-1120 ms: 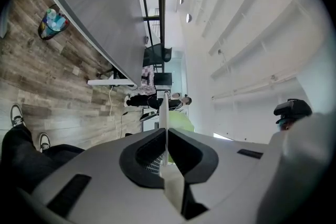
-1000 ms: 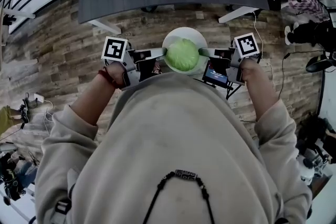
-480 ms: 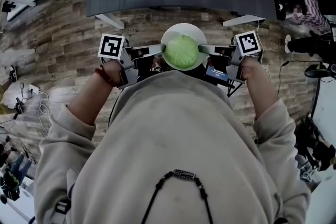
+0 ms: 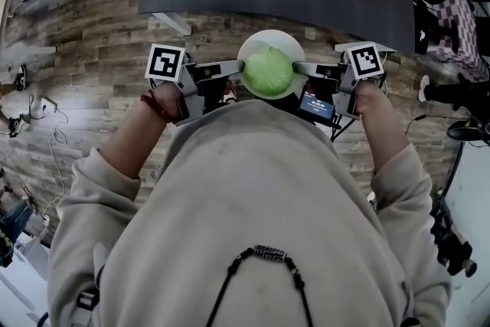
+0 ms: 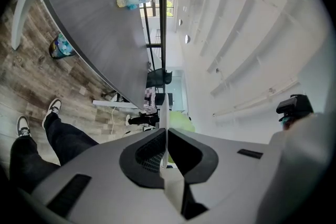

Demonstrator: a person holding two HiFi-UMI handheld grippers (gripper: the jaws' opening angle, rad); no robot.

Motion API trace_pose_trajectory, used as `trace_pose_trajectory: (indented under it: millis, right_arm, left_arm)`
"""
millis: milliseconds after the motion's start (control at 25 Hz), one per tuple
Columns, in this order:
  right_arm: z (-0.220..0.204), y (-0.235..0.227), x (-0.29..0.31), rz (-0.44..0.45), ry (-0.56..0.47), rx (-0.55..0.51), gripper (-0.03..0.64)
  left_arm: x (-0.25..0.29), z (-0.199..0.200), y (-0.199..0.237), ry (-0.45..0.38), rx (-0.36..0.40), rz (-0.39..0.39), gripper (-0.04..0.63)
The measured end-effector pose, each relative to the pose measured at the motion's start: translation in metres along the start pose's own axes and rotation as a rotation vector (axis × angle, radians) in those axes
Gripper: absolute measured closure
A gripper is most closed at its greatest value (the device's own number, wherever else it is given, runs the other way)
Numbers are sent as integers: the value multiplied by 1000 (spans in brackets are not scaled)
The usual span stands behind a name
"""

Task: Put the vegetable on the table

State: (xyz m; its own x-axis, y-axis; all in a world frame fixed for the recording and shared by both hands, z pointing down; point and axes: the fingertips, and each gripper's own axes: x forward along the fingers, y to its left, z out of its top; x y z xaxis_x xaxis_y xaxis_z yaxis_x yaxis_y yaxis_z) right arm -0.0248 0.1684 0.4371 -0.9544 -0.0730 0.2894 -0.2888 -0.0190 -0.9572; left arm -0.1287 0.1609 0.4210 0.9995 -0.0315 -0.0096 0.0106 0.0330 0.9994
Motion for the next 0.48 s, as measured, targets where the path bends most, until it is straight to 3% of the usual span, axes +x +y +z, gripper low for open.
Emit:
trace_pose_trajectory:
  millis: [480]
  right_arm:
    - [87, -19, -34, 33, 47, 6, 591]
  left_arm:
    - [50, 80, 3, -38, 7, 26, 575]
